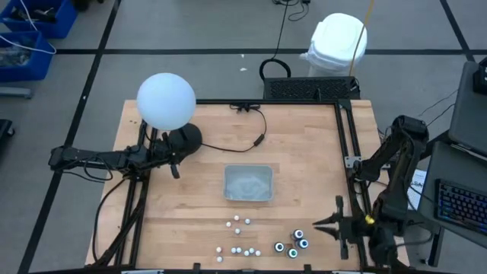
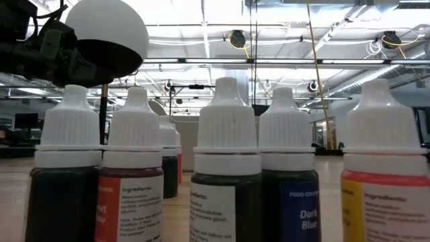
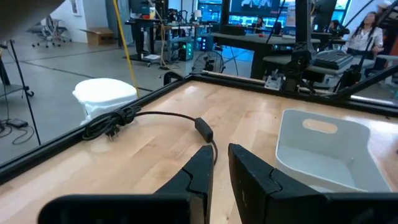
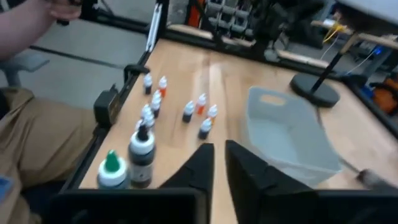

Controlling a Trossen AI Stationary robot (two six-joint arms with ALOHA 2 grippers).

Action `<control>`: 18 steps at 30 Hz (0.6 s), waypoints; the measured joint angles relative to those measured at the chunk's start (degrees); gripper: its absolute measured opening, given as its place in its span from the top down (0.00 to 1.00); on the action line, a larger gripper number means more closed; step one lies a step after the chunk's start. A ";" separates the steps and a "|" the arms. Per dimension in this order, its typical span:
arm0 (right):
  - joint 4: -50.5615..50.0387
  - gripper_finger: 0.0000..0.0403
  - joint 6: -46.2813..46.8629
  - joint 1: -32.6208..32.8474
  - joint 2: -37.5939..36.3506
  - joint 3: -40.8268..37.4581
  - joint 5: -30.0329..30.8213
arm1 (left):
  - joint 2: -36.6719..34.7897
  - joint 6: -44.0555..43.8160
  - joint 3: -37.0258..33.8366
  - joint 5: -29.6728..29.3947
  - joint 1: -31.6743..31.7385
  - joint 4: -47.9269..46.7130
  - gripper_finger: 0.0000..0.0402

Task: Pick & Place food coloring
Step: Put the big blue food coloring bottle into the gray bin

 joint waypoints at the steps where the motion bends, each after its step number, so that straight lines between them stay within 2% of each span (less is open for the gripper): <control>1: -0.01 0.86 1.34 0.00 1.27 0.00 -0.51 | 0.00 0.22 0.00 0.00 0.00 0.00 0.86; 4: 1.15 0.76 3.35 0.00 5.22 0.00 -0.67 | 0.00 1.15 0.00 0.00 0.00 0.01 0.86; 10: 9.66 0.59 -1.36 0.00 10.60 0.00 -4.11 | 0.00 1.35 0.00 -0.01 0.00 0.46 0.86; 15: 13.97 0.52 -0.76 -0.06 13.34 0.00 -7.89 | 0.00 1.49 0.00 -0.02 0.00 2.20 0.86; 18: 14.77 0.51 1.88 -0.07 14.62 0.00 -8.02 | 0.00 2.71 0.00 0.00 0.00 3.25 0.86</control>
